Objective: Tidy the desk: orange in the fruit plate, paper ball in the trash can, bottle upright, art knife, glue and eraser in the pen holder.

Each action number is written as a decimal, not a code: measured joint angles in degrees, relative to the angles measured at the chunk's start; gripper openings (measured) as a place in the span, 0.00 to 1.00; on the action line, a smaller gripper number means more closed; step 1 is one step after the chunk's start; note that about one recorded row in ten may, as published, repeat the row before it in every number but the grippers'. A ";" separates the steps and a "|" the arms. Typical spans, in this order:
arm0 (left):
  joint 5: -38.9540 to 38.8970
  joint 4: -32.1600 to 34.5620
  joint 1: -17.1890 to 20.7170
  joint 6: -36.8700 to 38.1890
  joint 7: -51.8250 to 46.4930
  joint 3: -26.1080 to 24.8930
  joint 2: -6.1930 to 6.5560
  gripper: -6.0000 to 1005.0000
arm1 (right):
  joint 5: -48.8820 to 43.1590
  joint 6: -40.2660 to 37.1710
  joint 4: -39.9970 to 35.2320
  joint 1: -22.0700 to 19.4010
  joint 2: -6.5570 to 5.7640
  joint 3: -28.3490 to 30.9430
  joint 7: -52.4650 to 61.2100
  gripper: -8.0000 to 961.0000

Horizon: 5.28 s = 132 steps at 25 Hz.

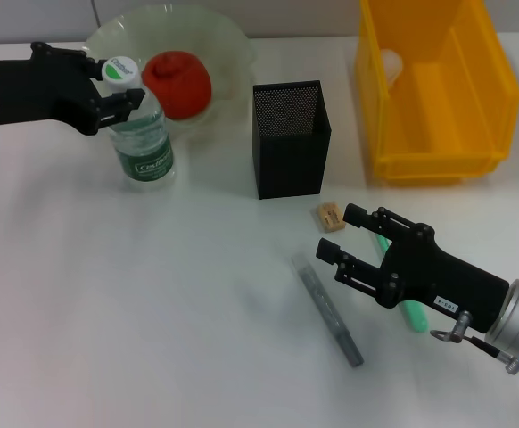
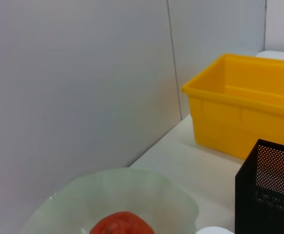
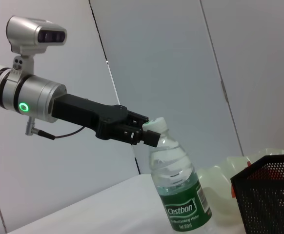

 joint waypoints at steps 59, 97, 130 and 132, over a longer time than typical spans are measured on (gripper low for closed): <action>0.56 -1.91 0.94 -2.31 -0.88 -5.57 0.09 0.45 | 0.03 0.00 0.47 0.80 0.00 0.00 0.00 0.72; -3.24 -2.71 0.81 -3.16 -1.23 -8.26 0.08 0.71 | 0.04 0.00 0.70 0.79 0.00 0.00 0.00 0.72; -40.44 -29.40 -0.35 30.45 29.73 -10.33 0.10 0.78 | -0.28 -0.10 1.52 1.58 0.00 0.00 0.00 0.72; -40.03 -34.46 -1.30 31.27 33.83 -10.19 0.15 0.78 | -0.29 -0.10 1.54 1.58 0.00 0.00 0.00 0.72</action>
